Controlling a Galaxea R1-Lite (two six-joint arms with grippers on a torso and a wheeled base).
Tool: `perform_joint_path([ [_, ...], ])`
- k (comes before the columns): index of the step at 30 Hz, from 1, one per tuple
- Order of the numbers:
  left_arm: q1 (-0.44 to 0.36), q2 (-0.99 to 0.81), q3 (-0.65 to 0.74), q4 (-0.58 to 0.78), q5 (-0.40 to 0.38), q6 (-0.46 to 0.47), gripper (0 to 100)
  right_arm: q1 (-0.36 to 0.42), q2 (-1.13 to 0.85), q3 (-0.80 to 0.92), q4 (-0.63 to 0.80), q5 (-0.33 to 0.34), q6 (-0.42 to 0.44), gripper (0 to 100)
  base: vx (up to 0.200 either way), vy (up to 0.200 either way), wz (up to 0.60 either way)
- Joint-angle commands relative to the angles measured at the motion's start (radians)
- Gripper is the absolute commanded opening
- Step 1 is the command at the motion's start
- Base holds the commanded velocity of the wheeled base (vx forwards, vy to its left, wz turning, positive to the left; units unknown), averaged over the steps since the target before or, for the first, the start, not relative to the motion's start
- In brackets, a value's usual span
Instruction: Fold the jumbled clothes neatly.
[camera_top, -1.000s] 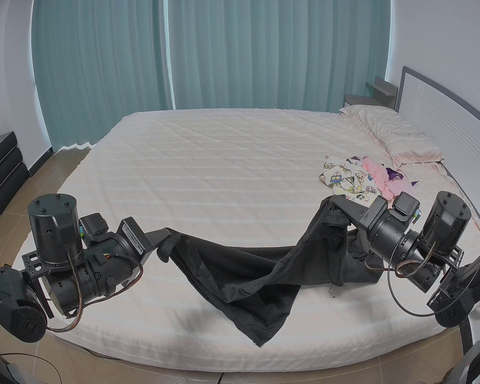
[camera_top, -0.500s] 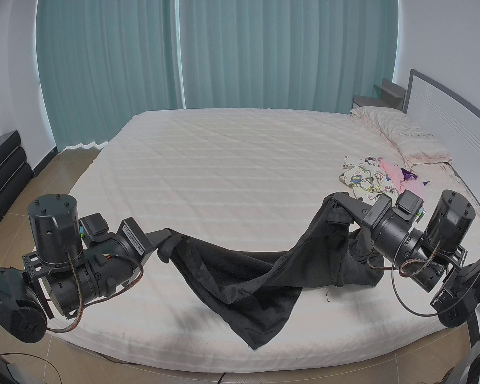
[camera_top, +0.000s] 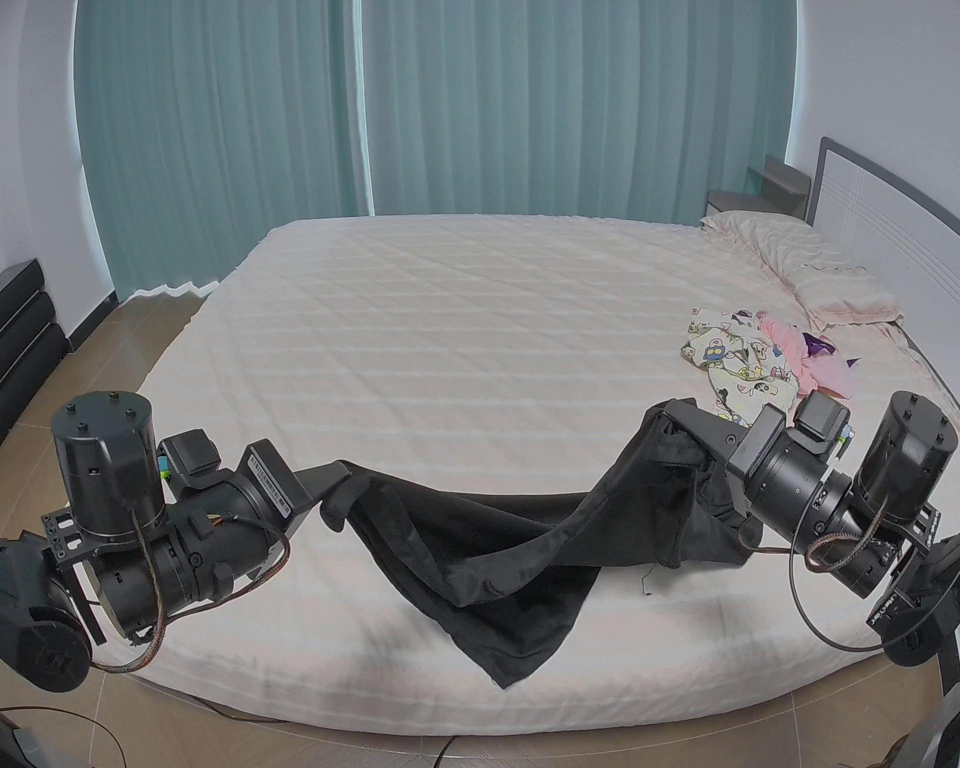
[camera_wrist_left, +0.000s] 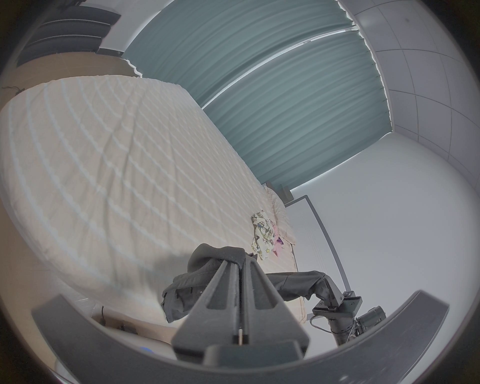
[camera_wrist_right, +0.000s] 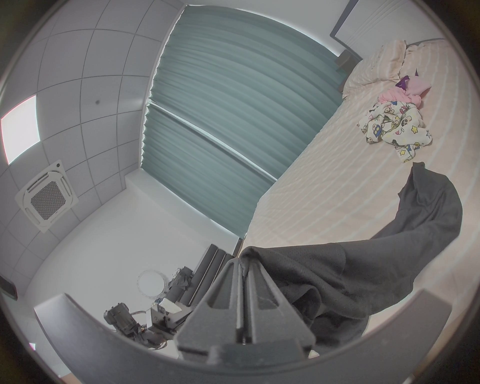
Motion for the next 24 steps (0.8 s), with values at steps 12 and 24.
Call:
perform_joint_path([
  [12, -0.022, -0.118, -0.002, 0.009, 0.002, 0.003, 0, 0.029, -0.260, 0.049, 0.013, 0.082, -0.026, 0, -0.200, 0.000, 0.00],
  [24, -0.019, -0.325, -0.142, 0.194, 0.004, 0.003, 0, 0.030, -0.657, -0.223, 0.404, 0.138, -0.023, 0, -0.117, 0.000, 0.00],
])
